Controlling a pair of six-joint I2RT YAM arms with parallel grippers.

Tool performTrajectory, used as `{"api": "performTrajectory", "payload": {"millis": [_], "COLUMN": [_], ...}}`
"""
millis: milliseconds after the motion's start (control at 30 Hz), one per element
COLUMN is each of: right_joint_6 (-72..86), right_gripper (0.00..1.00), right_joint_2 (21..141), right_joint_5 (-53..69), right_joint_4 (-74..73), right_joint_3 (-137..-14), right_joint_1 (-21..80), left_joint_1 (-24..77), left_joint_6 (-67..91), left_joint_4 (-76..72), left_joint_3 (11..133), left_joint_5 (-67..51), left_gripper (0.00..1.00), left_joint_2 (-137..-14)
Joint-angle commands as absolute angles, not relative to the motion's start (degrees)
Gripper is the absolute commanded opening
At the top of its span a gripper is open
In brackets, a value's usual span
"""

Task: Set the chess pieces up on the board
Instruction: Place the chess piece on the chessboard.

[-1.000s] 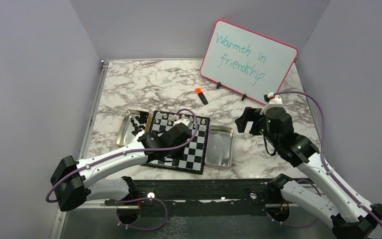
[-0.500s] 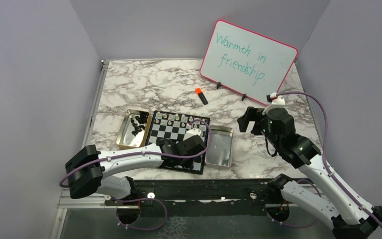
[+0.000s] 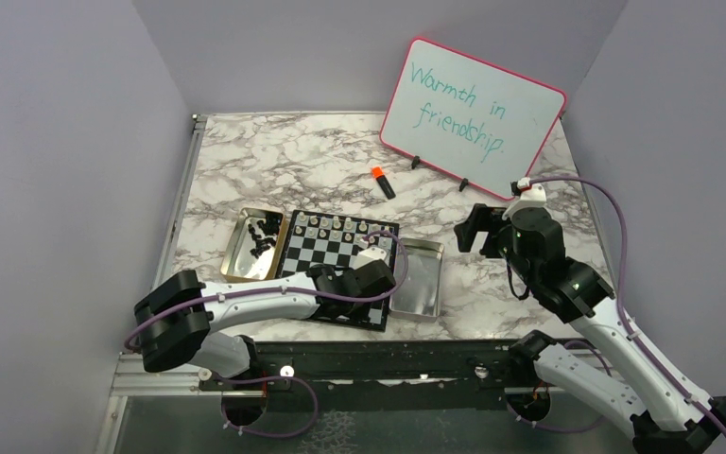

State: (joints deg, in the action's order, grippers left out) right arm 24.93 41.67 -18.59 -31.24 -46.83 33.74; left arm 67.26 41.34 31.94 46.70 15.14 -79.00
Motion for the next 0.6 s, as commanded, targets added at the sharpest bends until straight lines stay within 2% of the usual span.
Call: {"api": "performTrajectory", "payload": {"millis": [0, 567], "right_joint_6": [24.2, 24.1], "right_gripper": [0.97, 0.97], "right_joint_2": [40.8, 41.3], "right_joint_5": [-20.5, -20.4], "right_joint_4": [-32.3, -31.7], "right_joint_3": [-47.8, -47.4], "right_joint_1": [33.5, 33.5], "left_joint_1": [67.8, 68.3], "left_joint_6": [41.4, 40.9], "left_joint_4": [30.9, 32.3], "left_joint_3": [48.0, 48.8], "left_joint_5": [16.9, 17.0], "left_gripper": [0.04, 0.09], "left_joint_2": [-80.0, -79.9]}}
